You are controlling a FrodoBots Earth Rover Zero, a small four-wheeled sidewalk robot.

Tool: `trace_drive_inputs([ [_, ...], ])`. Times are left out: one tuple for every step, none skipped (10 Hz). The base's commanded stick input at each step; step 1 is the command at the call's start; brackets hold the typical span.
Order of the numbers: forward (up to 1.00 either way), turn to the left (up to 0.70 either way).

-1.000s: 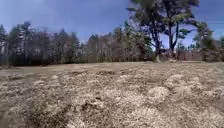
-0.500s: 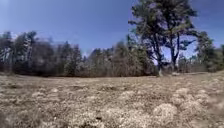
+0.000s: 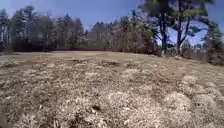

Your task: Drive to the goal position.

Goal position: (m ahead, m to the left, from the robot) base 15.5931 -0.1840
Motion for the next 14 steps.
trace_drive_inputs([
  [0.70, 0.00],
  [0.70, 0.00],
  [0.70, 0.00],
  [0.70, 0.00],
  [0.70, 0.00],
  [0.70, 0.00],
  [0.70, 0.00],
  [0.70, 0.00],
  [0.70, 0.00],
  [0.70, 0.00],
  [0.70, 0.00],
  [0.70, 0.00],
  [0.70, 0.00],
  [0.70, 0.00],
])
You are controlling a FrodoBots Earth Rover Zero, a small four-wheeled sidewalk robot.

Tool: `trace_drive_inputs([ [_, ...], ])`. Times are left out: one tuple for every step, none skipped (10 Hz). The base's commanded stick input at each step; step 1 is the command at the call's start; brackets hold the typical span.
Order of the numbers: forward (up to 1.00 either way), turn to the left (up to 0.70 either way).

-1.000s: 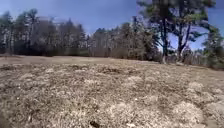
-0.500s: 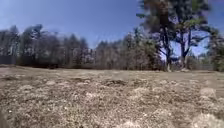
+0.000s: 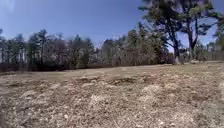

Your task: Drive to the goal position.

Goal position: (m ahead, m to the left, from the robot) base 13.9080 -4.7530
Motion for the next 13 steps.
trace_drive_inputs([
  [0.70, 0.00],
  [0.70, 0.00],
  [0.70, 0.00],
  [0.70, 0.00],
  [0.70, 0.00],
  [0.70, 0.00],
  [0.70, 0.00],
  [0.70, 0.00],
  [0.70, 0.00],
  [0.70, 0.00],
  [0.70, 0.00],
  [0.70, 0.00],
  [0.70, 0.00],
])
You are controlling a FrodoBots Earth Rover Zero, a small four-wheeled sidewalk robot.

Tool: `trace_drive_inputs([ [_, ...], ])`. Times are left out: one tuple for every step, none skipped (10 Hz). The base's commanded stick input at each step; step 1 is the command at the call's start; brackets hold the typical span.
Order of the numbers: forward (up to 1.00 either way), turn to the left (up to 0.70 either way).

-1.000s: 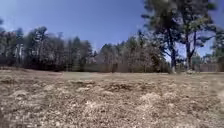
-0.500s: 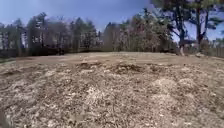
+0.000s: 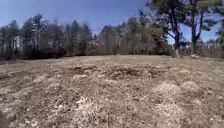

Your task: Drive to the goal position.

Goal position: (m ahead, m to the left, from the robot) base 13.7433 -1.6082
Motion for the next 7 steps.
trace_drive_inputs([
  [0.70, 0.00],
  [0.70, 0.00],
  [0.70, 0.00],
  [0.70, 0.00],
  [0.70, 0.00],
  [0.70, 0.00],
  [0.70, 0.00],
])
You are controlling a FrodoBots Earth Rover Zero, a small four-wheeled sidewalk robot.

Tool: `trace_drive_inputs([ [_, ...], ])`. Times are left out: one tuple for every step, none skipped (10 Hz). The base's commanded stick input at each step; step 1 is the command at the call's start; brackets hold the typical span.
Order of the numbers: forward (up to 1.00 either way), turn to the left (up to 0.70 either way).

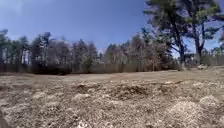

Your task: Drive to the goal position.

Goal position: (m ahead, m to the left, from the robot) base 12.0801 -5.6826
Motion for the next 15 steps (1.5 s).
trace_drive_inputs([
  [0.70, 0.00],
  [0.70, 0.00],
  [0.70, 0.00],
  [0.70, 0.00],
  [0.70, 0.00],
  [0.70, 0.00],
  [0.70, 0.00],
  [0.70, 0.00],
  [0.70, 0.00],
  [0.70, 0.00],
  [0.70, 0.00],
  [0.70, 0.00],
  [0.70, 0.00],
  [0.70, 0.00],
  [0.70, 0.00],
])
